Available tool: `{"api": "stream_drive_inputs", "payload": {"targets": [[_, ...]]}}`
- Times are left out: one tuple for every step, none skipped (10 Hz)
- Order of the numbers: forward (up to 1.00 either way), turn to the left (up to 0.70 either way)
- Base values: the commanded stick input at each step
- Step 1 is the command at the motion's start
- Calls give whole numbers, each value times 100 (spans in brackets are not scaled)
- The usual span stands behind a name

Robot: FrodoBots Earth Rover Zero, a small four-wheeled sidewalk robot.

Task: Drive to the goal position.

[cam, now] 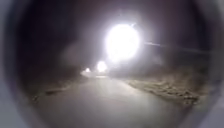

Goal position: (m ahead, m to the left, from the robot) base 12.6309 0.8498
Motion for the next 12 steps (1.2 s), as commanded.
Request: {"api": "stream_drive_inputs", "payload": {"targets": [[100, 5], [100, 7], [100, 8], [100, 8], [100, 8], [100, 8], [100, 8], [100, 8], [100, 8], [100, 8], [100, 8], [100, 8]]}}
